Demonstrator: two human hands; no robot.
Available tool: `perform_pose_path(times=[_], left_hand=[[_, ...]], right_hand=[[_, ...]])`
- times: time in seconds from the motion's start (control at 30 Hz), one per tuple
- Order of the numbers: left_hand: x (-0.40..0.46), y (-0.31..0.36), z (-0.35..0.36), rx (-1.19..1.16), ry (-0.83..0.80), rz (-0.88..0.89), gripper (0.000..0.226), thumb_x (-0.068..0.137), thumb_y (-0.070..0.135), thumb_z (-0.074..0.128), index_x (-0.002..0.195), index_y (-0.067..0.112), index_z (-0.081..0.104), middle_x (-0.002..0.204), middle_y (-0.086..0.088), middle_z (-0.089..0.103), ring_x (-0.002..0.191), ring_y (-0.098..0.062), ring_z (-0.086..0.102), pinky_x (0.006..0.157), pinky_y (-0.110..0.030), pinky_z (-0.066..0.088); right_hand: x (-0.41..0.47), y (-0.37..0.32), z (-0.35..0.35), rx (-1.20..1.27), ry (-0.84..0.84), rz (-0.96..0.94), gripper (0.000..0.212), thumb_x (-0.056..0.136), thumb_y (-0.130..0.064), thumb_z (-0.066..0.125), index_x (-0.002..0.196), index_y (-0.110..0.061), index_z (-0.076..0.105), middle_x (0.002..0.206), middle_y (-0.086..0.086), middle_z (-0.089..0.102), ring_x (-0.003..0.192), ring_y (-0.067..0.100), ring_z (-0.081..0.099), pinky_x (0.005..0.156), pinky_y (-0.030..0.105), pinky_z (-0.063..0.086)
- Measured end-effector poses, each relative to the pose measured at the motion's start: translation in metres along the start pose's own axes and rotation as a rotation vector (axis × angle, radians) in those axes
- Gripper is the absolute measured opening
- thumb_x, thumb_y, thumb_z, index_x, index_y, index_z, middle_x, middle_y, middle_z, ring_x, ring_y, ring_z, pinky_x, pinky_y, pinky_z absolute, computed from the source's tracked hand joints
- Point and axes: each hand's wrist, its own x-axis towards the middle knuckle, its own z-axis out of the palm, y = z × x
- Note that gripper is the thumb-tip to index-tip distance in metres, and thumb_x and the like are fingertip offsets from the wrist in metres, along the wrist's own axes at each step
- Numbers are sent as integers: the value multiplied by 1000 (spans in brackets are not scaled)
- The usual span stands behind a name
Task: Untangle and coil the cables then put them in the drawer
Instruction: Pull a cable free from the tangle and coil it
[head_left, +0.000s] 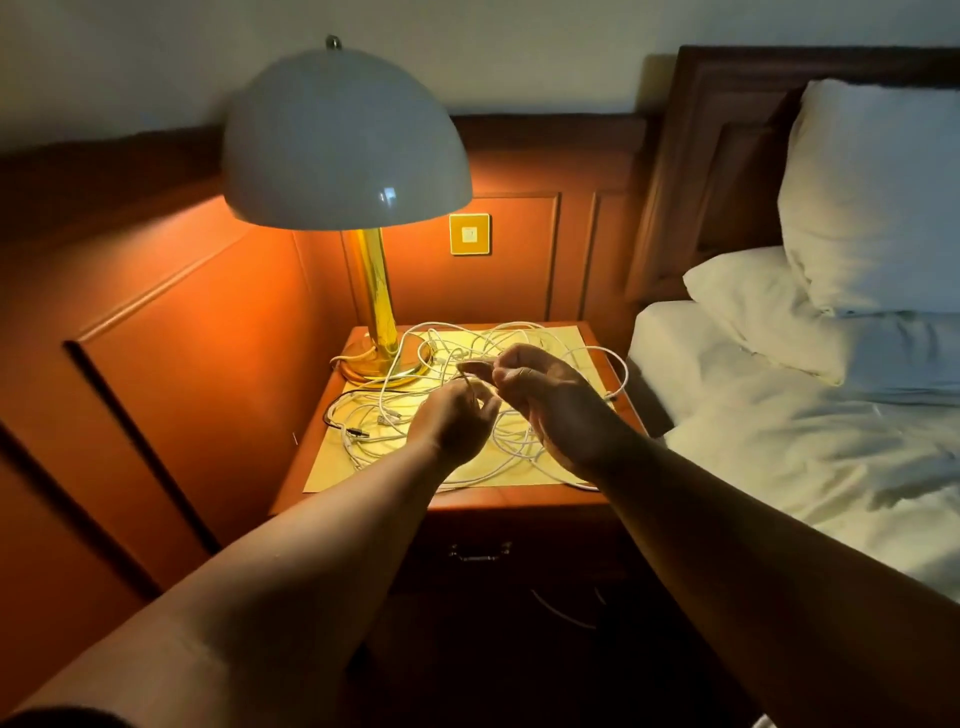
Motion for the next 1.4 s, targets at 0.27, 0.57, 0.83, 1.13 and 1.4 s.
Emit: perform_pose_path(times=[0.27,0.57,0.83,1.13,1.4], left_hand=[[-23,-27,-16,244,-109,62,26,99,39,52,102,20,68,109,1,58,93,-22,61,80,-34,53],[-46,-6,-31,482,-246,526,17,100,37,49,110,28,59,116,4,58,92,-21,62,76,-37,56],[-48,-12,-26,606,1,526,37,101,47,40,124,23,56,127,0,57,112,-19,54,81,-29,43],[-27,-26,-32,758,-29,401,29,100,39,45,118,22,60,127,-3,55,120,-24,47,95,-37,41],[3,-64,-56,571,148,61,27,98,37,50,122,29,60,153,-8,34,143,-34,23,110,-49,29]], right_hand=[[-11,-25,2,131,296,-97,30,88,-34,52,110,-16,59,124,3,61,120,19,56,98,37,47],[-13,-44,8,273,197,91,22,103,-24,35,110,-9,48,78,11,68,81,27,68,90,42,50],[-16,1,6,-559,154,445,52,95,-51,55,131,-16,44,124,17,55,90,22,58,60,28,42],[-14,26,-4,-878,38,260,35,88,-49,65,89,-15,61,86,7,64,82,25,60,71,40,49],[-12,14,-19,-374,560,-35,32,105,-32,40,97,-12,64,89,3,67,82,16,65,77,30,54]])
